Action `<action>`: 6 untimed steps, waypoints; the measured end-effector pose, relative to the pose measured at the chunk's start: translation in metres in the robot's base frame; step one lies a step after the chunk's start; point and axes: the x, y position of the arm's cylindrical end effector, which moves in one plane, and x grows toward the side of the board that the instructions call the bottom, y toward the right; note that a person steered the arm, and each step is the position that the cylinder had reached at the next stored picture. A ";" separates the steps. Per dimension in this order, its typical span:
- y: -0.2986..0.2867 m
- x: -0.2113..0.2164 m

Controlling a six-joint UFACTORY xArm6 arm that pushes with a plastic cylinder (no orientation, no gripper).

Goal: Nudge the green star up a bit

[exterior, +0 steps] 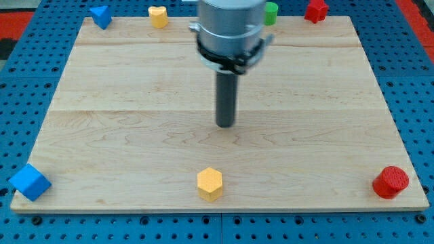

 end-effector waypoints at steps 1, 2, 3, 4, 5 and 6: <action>-0.020 -0.080; -0.016 -0.141; -0.016 -0.190; -0.016 -0.222; -0.016 -0.247; -0.016 -0.263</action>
